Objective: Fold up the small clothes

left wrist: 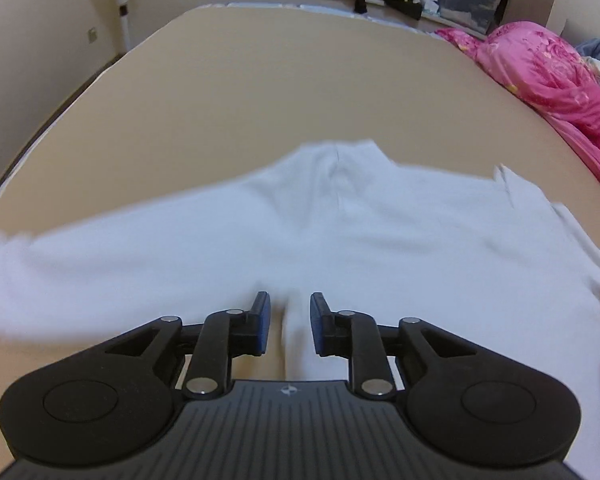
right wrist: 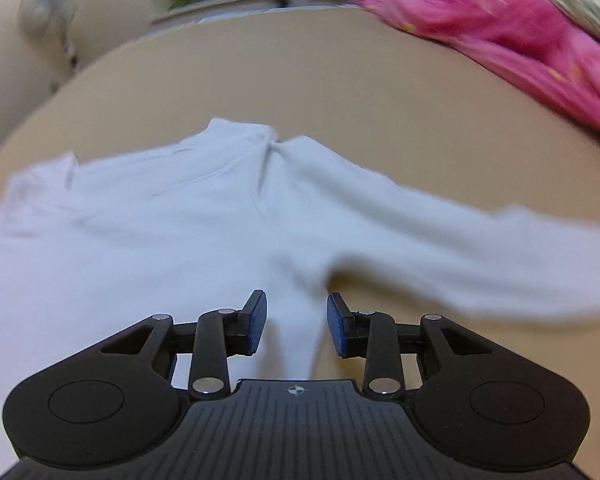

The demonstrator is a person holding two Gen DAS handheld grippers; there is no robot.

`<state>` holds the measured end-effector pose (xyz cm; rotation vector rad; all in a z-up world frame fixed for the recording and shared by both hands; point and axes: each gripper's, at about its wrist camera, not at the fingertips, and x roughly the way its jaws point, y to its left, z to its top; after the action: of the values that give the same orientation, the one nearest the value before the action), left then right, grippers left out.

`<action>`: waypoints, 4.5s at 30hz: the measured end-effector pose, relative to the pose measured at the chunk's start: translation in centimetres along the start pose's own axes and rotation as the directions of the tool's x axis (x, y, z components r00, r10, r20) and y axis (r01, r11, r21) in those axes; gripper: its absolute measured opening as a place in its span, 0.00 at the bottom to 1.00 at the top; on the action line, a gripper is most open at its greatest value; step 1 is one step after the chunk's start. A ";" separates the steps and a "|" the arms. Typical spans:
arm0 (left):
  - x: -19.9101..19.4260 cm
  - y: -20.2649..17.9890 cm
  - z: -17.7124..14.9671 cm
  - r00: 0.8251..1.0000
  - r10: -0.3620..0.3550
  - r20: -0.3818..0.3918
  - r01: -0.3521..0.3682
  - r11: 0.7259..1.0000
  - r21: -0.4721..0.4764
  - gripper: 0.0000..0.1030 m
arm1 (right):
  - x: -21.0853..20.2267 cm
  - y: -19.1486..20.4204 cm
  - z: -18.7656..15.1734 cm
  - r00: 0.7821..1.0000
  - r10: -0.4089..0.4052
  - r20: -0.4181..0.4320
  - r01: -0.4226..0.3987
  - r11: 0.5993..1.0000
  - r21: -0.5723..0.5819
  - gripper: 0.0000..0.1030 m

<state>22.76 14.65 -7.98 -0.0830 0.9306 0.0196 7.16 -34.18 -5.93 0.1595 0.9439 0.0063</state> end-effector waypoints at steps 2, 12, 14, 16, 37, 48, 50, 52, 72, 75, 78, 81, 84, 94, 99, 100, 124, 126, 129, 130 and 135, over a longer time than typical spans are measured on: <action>-2.8 0.5 -3.0 1.000 -0.012 -0.025 0.011 1.000 -0.028 0.32 | -3.1 -0.4 -1.5 1.000 0.000 -0.006 0.000 0.999 0.042 0.35; -8.1 2.1 -18.2 0.962 -0.082 -0.258 0.045 0.988 -0.146 0.33 | -4.6 -3.0 -10.3 0.986 -0.038 -0.165 0.073 0.975 0.211 0.40; -8.3 2.5 -19.9 0.949 -0.091 -0.303 0.043 0.986 -0.163 0.33 | -4.0 -3.4 -11.3 0.975 -0.013 -0.221 0.063 0.973 0.220 0.40; -8.3 2.5 -20.7 0.938 -0.110 -0.329 0.060 0.986 -0.158 0.33 | -4.2 -3.5 -11.8 0.974 -0.010 -0.227 0.060 0.975 0.215 0.40; -12.8 3.2 -20.9 0.971 -0.070 -0.228 0.036 0.988 -0.152 0.08 | -7.7 -6.4 -13.1 0.982 -0.032 -0.184 0.110 0.896 0.430 0.00; -10.1 3.5 -21.3 0.949 -0.072 -0.307 0.008 0.979 -0.203 0.24 | -4.4 -3.4 -13.0 0.974 0.001 -0.226 0.075 0.942 0.326 0.40; -9.4 2.9 -21.3 0.947 -0.066 -0.315 0.010 0.984 -0.178 0.06 | -4.3 -2.5 -12.8 0.977 0.016 -0.213 0.042 0.963 0.267 0.05; -10.2 2.4 -21.2 0.957 -0.054 -0.284 0.013 0.990 -0.143 0.06 | -5.1 -2.5 -12.6 0.981 0.036 -0.188 0.019 0.959 0.283 0.04; -9.8 -0.1 -21.7 0.942 -0.040 -0.334 0.029 0.999 -0.037 0.23 | -1.8 0.3 -12.2 0.964 0.020 -0.267 0.014 0.992 0.127 0.29; -11.3 0.6 -20.8 0.970 -0.046 -0.239 0.029 0.997 -0.076 0.23 | -3.1 1.1 -10.6 0.986 -0.011 -0.167 0.028 0.994 0.102 0.31; -13.6 2.0 -19.1 0.998 -0.024 -0.056 0.016 0.989 -0.148 0.23 | -4.8 1.4 -9.3 0.999 -0.040 -0.023 0.043 0.993 0.115 0.32; -15.1 3.9 -17.0 0.996 0.036 0.076 -0.018 0.974 -0.225 0.23 | -6.3 1.2 -7.3 0.994 -0.014 0.108 -0.004 0.987 0.163 0.32; -15.8 7.1 -13.8 0.987 0.068 0.147 -0.022 0.955 -0.295 0.30 | -7.7 1.8 -3.7 0.970 0.022 0.242 -0.050 0.993 0.110 0.32; -8.5 22.1 -4.5 0.955 0.289 0.071 -0.209 0.821 -0.531 0.54 | -4.1 0.2 1.1 0.962 -0.011 0.274 -0.016 0.995 0.094 0.37; -5.7 29.7 -5.4 0.972 0.235 0.011 -0.158 0.685 -0.711 0.54 | -1.3 2.0 2.4 0.967 0.008 0.256 -0.024 0.998 0.059 0.37; -5.7 30.7 -5.2 0.969 0.245 0.024 -0.151 0.666 -0.730 0.54 | -0.7 2.4 2.5 0.971 0.011 0.240 -0.023 0.999 0.050 0.37; -6.4 -0.5 3.9 0.966 -0.109 0.237 0.108 0.994 0.014 0.51 | 2.5 6.6 1.3 0.986 -0.025 0.166 0.038 0.996 -0.077 0.37; -5.7 3.6 5.7 0.977 0.010 0.212 0.014 0.993 -0.113 0.48 | 2.1 7.6 1.1 0.980 -0.010 0.200 0.033 0.993 -0.114 0.37; -5.5 8.2 7.6 0.984 0.063 0.165 -0.026 0.975 -0.220 0.48 | 3.0 10.0 1.7 0.978 0.065 0.200 -0.050 0.996 -0.080 0.37; -5.4 9.1 7.7 0.986 0.071 0.154 -0.032 0.968 -0.247 0.48 | 3.6 11.3 2.0 0.976 0.090 0.200 -0.075 0.994 -0.078 0.37; -5.7 11.6 8.4 0.989 0.056 0.138 -0.015 0.959 -0.282 0.48 | 9.4 18.9 4.1 0.974 0.187 0.125 -0.162 0.969 -0.185 0.50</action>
<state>25.47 27.03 0.88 -0.3239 0.7794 0.1895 17.22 -15.38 -8.55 0.0799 0.7811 0.2373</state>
